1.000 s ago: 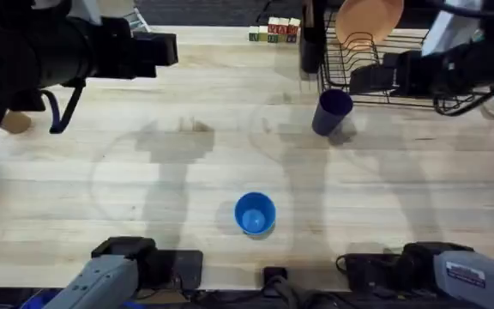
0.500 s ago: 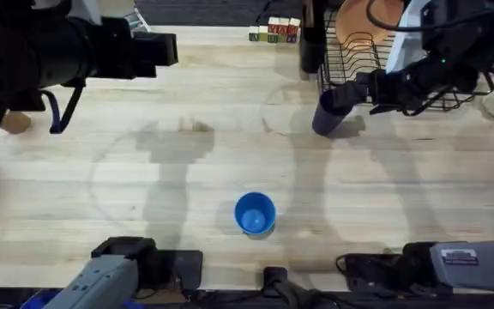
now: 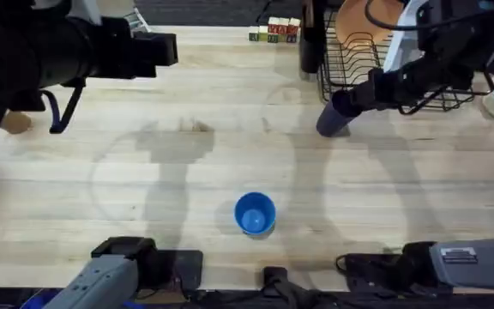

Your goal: Pick up the cup on the table and put them onto the rack.

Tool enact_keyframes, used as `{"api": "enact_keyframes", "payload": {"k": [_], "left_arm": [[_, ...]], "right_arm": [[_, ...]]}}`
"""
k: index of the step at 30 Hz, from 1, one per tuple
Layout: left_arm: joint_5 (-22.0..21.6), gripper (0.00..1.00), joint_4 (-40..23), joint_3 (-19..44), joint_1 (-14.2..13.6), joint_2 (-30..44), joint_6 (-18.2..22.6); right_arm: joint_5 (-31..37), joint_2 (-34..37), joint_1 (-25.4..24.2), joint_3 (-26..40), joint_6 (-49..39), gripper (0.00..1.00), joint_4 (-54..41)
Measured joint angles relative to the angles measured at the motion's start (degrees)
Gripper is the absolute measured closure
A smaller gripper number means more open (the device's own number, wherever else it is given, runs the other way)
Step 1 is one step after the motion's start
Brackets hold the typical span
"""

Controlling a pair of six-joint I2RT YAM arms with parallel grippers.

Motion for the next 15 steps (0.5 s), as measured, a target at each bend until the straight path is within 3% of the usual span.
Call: {"api": "enact_keyframes", "payload": {"k": [7,15], "left_arm": [[0.00,0.007,-0.01,0.00,0.00,0.00,0.00],[0.00,0.007,-0.01,0.00,0.00,0.00,0.00]], "right_arm": [[0.04,-1.92,0.00,1.89,0.62,0.969,-3.67],[0.04,-9.34,0.00,10.91,0.67,0.970,-4.34]]}}
